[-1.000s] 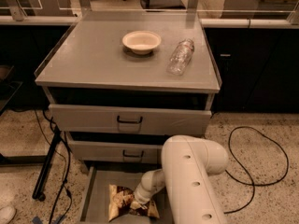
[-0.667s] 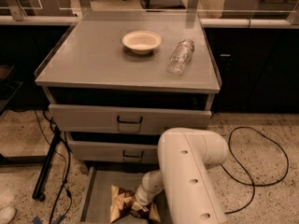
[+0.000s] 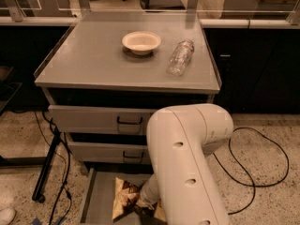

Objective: Pick brown chip bag from bottom drawer and place on counter

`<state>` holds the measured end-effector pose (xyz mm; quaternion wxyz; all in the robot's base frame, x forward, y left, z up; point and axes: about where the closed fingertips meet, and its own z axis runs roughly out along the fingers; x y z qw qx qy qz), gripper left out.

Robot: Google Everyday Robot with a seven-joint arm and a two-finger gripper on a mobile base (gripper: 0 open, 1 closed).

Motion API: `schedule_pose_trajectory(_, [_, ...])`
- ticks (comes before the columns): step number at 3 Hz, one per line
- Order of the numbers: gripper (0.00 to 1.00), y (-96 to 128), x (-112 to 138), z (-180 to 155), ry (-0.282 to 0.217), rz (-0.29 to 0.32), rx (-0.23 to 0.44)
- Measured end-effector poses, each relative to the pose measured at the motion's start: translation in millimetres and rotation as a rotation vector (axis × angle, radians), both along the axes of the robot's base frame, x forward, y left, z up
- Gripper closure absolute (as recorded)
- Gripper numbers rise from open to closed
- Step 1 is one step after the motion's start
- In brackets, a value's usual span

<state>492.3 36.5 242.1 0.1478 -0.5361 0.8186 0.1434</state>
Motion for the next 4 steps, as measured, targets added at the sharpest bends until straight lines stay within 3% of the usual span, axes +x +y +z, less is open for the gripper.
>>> schedule_pose_trajectory(1, [1.00,-5,-16,-5,0.025,0.010,-0.010])
schedule_pose_trajectory(2, [1.00,-6,-5,13,-0.004,-0.014,-0.028])
schedule_pose_trajectory(3, [1.00,-18,-24,55,-0.038,-0.036,-0.064])
schedule_pose_trajectory(4, [1.00,-14,-35,98,-0.114,-0.047,-0.060])
